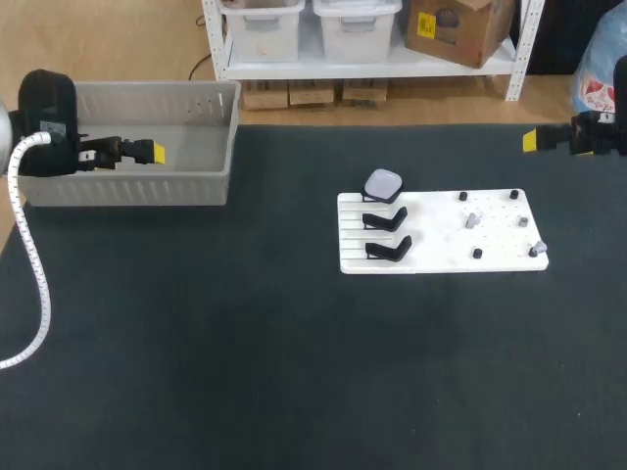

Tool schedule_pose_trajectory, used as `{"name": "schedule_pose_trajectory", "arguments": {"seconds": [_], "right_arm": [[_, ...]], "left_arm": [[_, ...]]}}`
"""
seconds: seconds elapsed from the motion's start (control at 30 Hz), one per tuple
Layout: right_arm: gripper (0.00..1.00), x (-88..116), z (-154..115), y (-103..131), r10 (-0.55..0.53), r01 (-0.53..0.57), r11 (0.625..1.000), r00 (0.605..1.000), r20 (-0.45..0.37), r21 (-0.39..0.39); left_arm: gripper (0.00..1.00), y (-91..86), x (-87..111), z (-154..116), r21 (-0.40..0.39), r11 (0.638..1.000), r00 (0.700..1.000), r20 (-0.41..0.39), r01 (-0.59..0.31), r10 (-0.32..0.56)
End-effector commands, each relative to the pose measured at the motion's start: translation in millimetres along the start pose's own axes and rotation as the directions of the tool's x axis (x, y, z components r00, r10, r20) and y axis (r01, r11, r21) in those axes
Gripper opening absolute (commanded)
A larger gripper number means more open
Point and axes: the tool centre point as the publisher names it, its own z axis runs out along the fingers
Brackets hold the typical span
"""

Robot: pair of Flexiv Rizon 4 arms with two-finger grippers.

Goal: Pick up each earbud case from the left stands, insert the matching earbuds, close the lid, and place the case in the box.

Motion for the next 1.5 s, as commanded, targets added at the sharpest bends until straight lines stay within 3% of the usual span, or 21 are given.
{"name": "schedule_pose_trajectory", "arguments": {"seconds": [0.03,0.57,0.7,0.83,0.97,1.03,1.27,1.43,1.5], "right_arm": [[1.00,0,0,0,-0.001,0.001,1.000,1.000,0.000,0.000],[1.00,0,0,0,-0.001,0.001,1.000,1.000,0.000,0.000],[1.00,0,0,0,-0.001,0.001,1.000,1.000,0.000,0.000],[1.00,0,0,0,-0.001,0.001,1.000,1.000,0.000,0.000],[1.00,0,0,0,-0.001,0.001,1.000,1.000,0.000,0.000],[1.00,0,0,0,-0.001,0.001,1.000,1.000,0.000,0.000],[1.00,0,0,0,-0.001,0.001,1.000,1.000,0.000,0.000],[1.00,0,0,0,-0.001,0.001,1.000,1.000,0.000,0.000],[1.00,0,0,0,-0.001,0.001,1.000,1.000,0.000,0.000]], "left_arm": [[1.00,-1.3,-1.2,0,-0.006,1.000,1.000,-0.005,0.001,-0.001],[1.00,-1.3,-1.2,0,-0.006,1.000,1.000,-0.005,0.001,-0.001],[1.00,-5.9,0.4,1,0.068,0.998,1.000,-0.010,-0.013,0.013],[1.00,-15.2,0.3,4,0.167,0.980,0.994,0.019,-0.109,0.107],[1.00,-23.5,-0.5,7,0.305,0.922,0.971,0.048,-0.238,0.235],[1.00,-29.0,-1.9,10,0.373,0.877,0.952,0.078,-0.303,0.296],[1.00,-43.7,-12.5,30,0.459,0.766,0.886,0.120,-0.450,0.449],[1.00,-57.3,-18.1,46,0.545,0.641,0.819,0.163,-0.540,0.550],[1.00,-61.6,-20.3,53,0.543,0.621,0.798,0.170,-0.565,0.578]]}}
